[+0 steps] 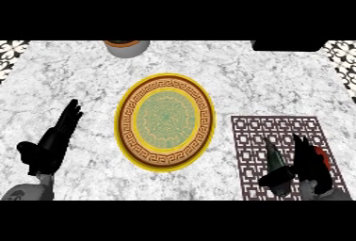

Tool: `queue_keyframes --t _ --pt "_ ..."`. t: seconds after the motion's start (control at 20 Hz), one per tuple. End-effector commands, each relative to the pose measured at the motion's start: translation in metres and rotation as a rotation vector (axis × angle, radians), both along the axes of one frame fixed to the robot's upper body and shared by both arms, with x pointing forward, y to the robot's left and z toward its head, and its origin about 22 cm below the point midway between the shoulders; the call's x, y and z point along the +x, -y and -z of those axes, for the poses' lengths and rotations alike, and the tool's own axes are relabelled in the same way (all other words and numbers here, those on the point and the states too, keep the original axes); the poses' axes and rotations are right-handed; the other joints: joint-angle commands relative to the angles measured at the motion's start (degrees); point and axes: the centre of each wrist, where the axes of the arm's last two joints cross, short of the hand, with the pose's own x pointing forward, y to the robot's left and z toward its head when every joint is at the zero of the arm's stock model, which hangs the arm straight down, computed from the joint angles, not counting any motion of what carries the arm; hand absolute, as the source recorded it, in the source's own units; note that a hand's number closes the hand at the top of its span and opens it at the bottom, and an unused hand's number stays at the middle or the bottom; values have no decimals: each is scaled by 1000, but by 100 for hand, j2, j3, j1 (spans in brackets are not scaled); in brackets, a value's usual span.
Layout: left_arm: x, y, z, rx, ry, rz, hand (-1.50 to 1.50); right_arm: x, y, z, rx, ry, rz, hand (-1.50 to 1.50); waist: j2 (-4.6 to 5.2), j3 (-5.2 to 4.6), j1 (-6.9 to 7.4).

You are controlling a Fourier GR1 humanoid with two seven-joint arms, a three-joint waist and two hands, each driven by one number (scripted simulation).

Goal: Pick the eggplant from the placemat and place it in the plate

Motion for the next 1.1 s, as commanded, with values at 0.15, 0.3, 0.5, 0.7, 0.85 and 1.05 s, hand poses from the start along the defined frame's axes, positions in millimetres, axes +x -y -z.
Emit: queue_keyframes --t 0.15,0.3,0.5,0.7,0.85,1.05 --pt "-2 12 16 -5 2 3 0 3 -15 26 82 -169 36 150 53 65 -9" --pt "4 11 2 -16 8 16 0 11 -1 28 63 -131 7 150 48 69 8" --pt "12 16 -1 2 8 -1 0 8 -6 28 64 -97 -8 150 47 68 -29" --pt "4 14 -1 2 4 24 0 12 15 11 24 73 -380 150 47 86 98" --pt "9 22 3 -10 9 28 0 11 17 -9 -34 187 -722 150 52 103 145" --pt "3 20 6 -17 11 25 0 26 59 -18 -139 370 -858 150 65 90 92"
